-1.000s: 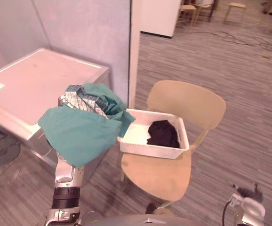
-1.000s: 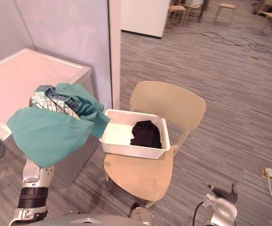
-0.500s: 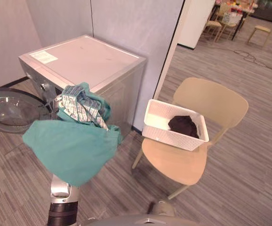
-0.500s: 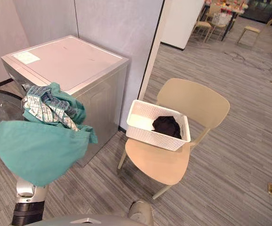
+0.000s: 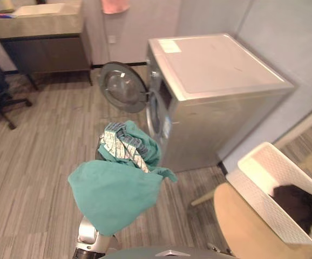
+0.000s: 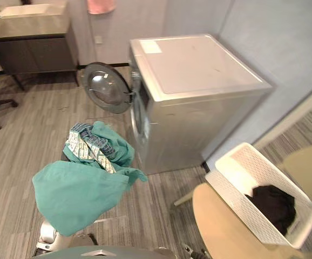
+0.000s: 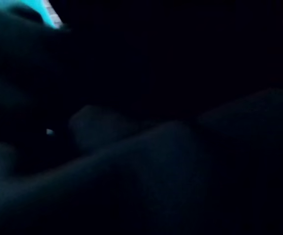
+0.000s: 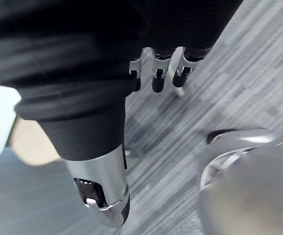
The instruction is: Pick up the laundry basket with both hands and put the clothes into the washing machine.
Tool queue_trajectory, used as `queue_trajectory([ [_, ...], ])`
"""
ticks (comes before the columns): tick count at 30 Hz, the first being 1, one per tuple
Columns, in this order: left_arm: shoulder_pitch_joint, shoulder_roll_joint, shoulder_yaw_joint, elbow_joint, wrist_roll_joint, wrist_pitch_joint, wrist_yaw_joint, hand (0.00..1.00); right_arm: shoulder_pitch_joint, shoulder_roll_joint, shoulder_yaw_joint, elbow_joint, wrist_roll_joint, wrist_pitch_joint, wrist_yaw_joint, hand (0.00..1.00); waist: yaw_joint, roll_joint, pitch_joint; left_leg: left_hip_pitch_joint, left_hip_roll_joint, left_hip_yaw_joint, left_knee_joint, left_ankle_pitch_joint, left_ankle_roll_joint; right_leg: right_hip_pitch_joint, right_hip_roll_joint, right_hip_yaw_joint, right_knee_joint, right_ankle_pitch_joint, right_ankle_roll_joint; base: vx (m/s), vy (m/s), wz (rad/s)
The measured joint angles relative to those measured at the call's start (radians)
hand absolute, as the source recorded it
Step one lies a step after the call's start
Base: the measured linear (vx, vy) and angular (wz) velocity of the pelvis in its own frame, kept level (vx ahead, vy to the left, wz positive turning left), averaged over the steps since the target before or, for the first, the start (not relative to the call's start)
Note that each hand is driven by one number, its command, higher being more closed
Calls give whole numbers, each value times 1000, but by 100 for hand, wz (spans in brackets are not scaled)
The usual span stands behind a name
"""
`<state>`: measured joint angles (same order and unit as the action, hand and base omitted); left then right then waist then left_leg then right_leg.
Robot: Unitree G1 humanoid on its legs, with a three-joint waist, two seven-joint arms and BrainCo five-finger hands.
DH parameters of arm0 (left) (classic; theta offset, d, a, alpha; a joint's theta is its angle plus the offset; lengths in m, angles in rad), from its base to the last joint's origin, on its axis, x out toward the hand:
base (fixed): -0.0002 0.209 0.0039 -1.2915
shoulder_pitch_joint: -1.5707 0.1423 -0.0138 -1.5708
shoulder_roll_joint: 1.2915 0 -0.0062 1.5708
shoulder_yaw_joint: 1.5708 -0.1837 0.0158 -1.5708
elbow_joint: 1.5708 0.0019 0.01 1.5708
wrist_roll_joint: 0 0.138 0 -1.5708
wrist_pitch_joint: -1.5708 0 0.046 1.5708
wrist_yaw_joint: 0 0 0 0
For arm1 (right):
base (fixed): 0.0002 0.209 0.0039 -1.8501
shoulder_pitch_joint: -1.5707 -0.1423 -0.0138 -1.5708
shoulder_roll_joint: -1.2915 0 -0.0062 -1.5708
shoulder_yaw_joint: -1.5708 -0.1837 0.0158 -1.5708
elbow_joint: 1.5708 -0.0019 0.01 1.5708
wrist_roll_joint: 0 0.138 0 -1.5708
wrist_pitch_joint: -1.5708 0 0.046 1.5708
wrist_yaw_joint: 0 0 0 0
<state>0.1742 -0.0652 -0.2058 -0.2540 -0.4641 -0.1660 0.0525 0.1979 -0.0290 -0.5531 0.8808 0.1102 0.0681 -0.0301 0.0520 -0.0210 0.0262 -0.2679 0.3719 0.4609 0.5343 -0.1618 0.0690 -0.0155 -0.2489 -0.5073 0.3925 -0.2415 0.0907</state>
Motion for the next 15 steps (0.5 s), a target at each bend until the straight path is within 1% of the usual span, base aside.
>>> queue_trajectory([
  [1,5,-1,0,1,-6,1,0,100,0,1,0,1,0,0,0,0,-1,-1,0,-3,13,-2,26,-9,2,16,-12,-14,-14,10,18,3,382,73],
  [2,9,0,-1,7,-6,7,0,100,3,1,-1,13,0,1,0,0,-10,0,0,-11,31,-8,60,-19,0,52,-36,-55,-51,31,57,35,412,93],
  [3,9,0,-5,17,-6,9,2,100,8,1,-3,45,0,2,0,0,-19,4,0,-11,42,-1,54,-20,-1,90,-53,-97,-87,46,92,80,553,106],
  [4,8,0,-11,24,-7,9,3,100,15,3,-7,59,0,4,0,0,-22,11,-2,-19,42,7,49,-44,-60,105,-60,-118,-97,44,118,93,502,112],
  [5,6,6,-17,44,-14,13,2,100,14,12,-11,92,0,8,0,0,-25,7,-3,-43,-1,-1,61,-61,-124,119,-87,-129,-110,45,129,146,524,118],
  [6,13,12,-13,66,-24,16,7,100,20,45,-41,134,10,10,-1,0,-29,-24,-17,-81,-73,-9,60,-90,-114,120,-120,-130,-148,44,129,211,504,144],
  [7,11,15,-20,88,-33,17,9,100,12,52,-70,167,11,15,1,0,-31,-44,-22,-119,-130,-31,90,-126,-91,123,-136,-114,-179,70,92,247,497,123],
  [8,10,19,-27,101,-37,18,9,100,4,48,-81,184,11,20,3,0,-31,-53,-20,-133,-158,-43,110,-152,-79,124,-158,-102,-164,93,79,411,654,103],
  [9,10,32,-36,133,-37,33,9,100,-15,46,-108,200,14,21,4,0,-27,-51,-4,-118,-210,-49,125,-189,-55,114,-219,-78,-70,134,37,384,568,68],
  [10,13,38,-36,145,-37,48,9,100,-26,38,-110,188,21,21,6,0,-30,-32,23,-74,-236,-52,126,-203,-36,89,-262,-38,55,168,-66,485,651,56],
  [11,23,48,-36,145,-37,53,9,100,-26,30,-105,161,22,17,9,0,-35,-6,49,0,-256,-59,110,-231,-26,21,-267,82,292,141,-133,340,371,27],
  [12,30,52,-33,143,-36,53,9,100,-24,27,-92,150,21,16,9,0,-36,12,61,44,-268,-60,81,-234,-23,-25,-246,140,411,108,-123,431,385,15],
  [13,34,60,-40,140,-36,53,9,100,-23,31,-75,130,21,17,9,0,-42,17,60,135,-293,-60,-12,-223,-22,-114,-171,210,594,36,-85,444,314,16],
  [14,33,66,-62,129,-35,46,9,100,-20,50,-58,110,21,16,7,0,-53,17,57,208,-321,-58,-112,-195,-25,-190,-100,203,660,-11,-72,443,281,22],
  [15,32,69,-77,121,-35,42,8,100,-20,51,-49,100,22,14,6,0,-62,17,57,235,-335,-57,-155,-183,-27,-224,-75,175,659,-30,-75,454,249,31],
])
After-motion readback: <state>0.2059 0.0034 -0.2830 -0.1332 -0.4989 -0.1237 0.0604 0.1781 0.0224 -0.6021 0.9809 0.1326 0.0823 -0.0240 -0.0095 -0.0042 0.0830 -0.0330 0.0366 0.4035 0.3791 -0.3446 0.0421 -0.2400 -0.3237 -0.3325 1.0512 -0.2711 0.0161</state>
